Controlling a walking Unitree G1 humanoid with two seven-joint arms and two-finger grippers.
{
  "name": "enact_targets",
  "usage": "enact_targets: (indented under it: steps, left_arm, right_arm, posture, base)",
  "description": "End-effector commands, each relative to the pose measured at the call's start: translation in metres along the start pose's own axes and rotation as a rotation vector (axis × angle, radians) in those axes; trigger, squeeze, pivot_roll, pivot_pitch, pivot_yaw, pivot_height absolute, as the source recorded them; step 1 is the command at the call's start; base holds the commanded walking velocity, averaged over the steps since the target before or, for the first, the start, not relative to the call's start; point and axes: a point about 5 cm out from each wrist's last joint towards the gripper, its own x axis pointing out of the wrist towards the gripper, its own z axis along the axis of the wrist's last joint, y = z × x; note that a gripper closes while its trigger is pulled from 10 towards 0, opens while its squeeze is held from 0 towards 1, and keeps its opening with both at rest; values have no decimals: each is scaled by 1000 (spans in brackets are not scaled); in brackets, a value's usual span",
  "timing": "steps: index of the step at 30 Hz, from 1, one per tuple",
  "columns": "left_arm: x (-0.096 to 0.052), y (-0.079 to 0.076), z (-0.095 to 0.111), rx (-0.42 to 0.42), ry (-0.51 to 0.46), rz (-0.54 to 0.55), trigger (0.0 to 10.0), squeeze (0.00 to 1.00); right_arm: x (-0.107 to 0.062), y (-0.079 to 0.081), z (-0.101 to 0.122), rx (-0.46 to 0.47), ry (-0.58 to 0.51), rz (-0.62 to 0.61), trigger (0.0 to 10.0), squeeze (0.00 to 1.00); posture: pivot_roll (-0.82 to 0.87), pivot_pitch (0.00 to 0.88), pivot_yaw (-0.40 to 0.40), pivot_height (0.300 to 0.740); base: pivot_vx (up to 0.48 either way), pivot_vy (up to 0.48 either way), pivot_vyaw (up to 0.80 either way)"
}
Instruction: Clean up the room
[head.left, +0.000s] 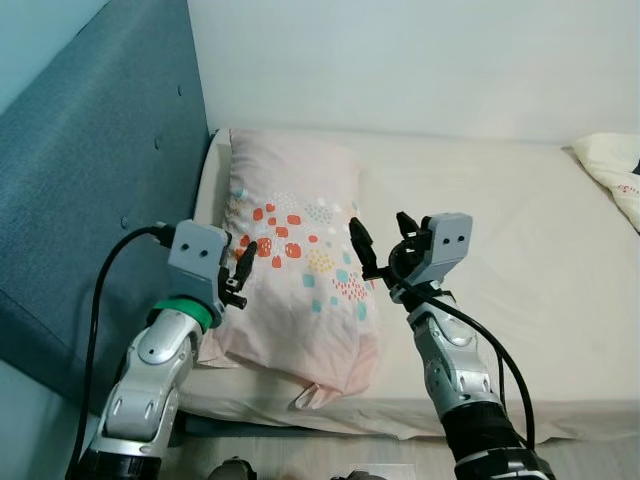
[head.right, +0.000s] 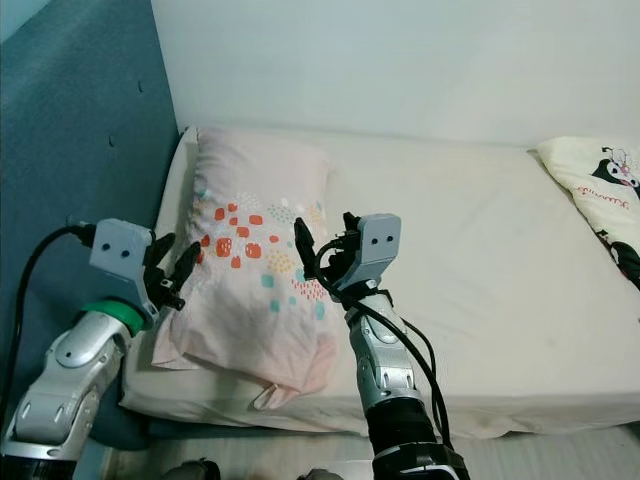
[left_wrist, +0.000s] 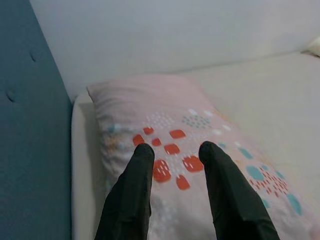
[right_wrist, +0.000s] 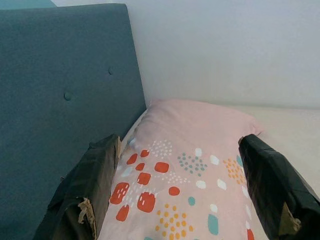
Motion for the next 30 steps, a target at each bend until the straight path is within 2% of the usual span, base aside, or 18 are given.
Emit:
enact_targets:
  steps: [1, 9, 30]
  left_arm:
    - [1, -1, -2, 2, 2, -7, 10000, 0]
    - [1, -2, -2, 4, -1, -8, 10000, 0]
    - [2, -7, -3, 1, -4, -25, 10000, 0]
  right_arm:
    - [-3, -3, -1, -17, 9, -7, 10000, 0]
    - [-4, 0, -3, -63, 32, 17, 10000, 0]
    - [-3, -6, 0, -82, 37, 5, 10000, 0]
  posture:
    - [54, 0, 12, 740]
    - [52, 0, 17, 740]
    - [45, 0, 6, 740]
  base:
    - [0, 0, 0]
    - [0, 0, 0]
    - [0, -361, 0]
